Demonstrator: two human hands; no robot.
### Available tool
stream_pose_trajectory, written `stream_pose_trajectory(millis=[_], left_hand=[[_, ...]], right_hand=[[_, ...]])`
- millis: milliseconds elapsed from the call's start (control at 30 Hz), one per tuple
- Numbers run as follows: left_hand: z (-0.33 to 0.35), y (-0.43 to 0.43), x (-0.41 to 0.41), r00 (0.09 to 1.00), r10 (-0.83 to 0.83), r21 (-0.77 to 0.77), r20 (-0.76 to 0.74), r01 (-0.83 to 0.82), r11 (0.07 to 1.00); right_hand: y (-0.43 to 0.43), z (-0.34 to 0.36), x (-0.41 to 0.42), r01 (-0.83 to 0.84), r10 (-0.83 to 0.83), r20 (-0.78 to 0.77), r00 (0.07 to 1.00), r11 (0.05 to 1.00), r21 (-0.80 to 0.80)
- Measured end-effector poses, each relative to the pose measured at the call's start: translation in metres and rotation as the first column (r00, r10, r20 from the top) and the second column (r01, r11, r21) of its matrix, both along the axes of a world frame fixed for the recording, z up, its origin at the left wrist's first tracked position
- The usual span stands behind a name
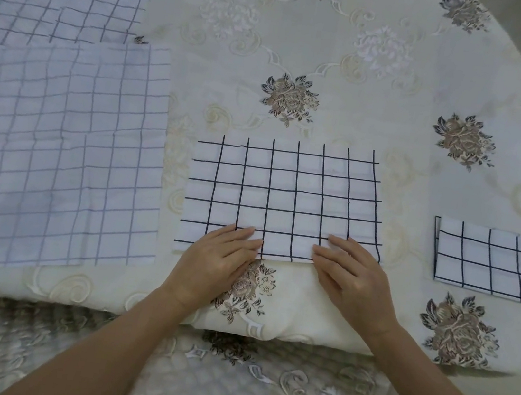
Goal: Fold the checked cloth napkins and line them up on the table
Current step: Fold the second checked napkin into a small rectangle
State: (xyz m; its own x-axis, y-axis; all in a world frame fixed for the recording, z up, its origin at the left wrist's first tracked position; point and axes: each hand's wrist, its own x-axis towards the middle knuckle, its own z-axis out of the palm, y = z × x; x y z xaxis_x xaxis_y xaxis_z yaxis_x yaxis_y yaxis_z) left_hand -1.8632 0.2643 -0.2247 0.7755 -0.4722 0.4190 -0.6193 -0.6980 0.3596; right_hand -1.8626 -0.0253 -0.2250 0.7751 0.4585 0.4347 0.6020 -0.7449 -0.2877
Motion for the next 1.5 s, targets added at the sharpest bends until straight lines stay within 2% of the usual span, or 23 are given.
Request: stream_pose_trajectory(millis=[167, 300, 367, 433, 500, 567, 633, 900, 1133, 1500], left_hand=[[0.005, 0.004, -0.012, 0.999, -0.03, 0.005, -0.043, 0.031, 1.0], [0.028, -0.001, 0.003, 0.999, 0.003, -0.022, -0.053, -0.005, 1.0], [0.035, -0.008, 0.033, 0.996, 0.072, -0.012, -0.057, -0.073, 0.997], [0.035, -0.017, 0.067, 0.973, 0.194, 0.103, -0.128, -0.181, 0.978], [0.027, -0.019, 0.088, 0.923, 0.307, 0.298, -0.231, -0.233, 0.926], [0.013, -0.012, 0.093, 0.903, 0.353, 0.419, -0.244, -0.23, 0.878], [0.007, -0.001, 0.091, 0.909, 0.348, 0.453, -0.23, -0.217, 0.865], [0.017, -0.003, 0.075, 0.896, 0.39, 0.459, -0.213, -0.261, 0.849], [0.01, 0.004, 0.038, 0.872, 0.423, 0.48, -0.248, -0.268, 0.835], [0.014, 0.01, 0.019, 0.852, 0.463, 0.488, -0.244, -0.305, 0.818]], right_hand=[[-0.014, 0.004, -0.011, -0.068, 0.064, -0.092, 0.994, 0.997, -0.035], [0.0, 0.019, 0.005, -0.045, 0.044, -0.103, 0.994, 0.999, -0.004], [0.02, 0.024, 0.031, 0.008, -0.012, -0.141, 0.99, 1.0, -0.025], [0.043, 0.027, 0.06, 0.113, -0.144, -0.25, 0.958, 0.984, -0.136], [0.054, 0.023, 0.082, 0.181, -0.278, -0.338, 0.899, 0.939, -0.292], [0.049, 0.015, 0.091, 0.211, -0.353, -0.348, 0.869, 0.899, -0.383], [0.038, 0.011, 0.091, 0.24, -0.388, -0.323, 0.863, 0.878, -0.413], [0.046, 0.016, 0.087, 0.32, -0.447, -0.324, 0.834, 0.87, -0.375], [0.034, 0.012, 0.066, 0.28, -0.441, -0.346, 0.828, 0.86, -0.427], [0.024, 0.014, 0.041, 0.286, -0.441, -0.333, 0.834, 0.86, -0.423]])
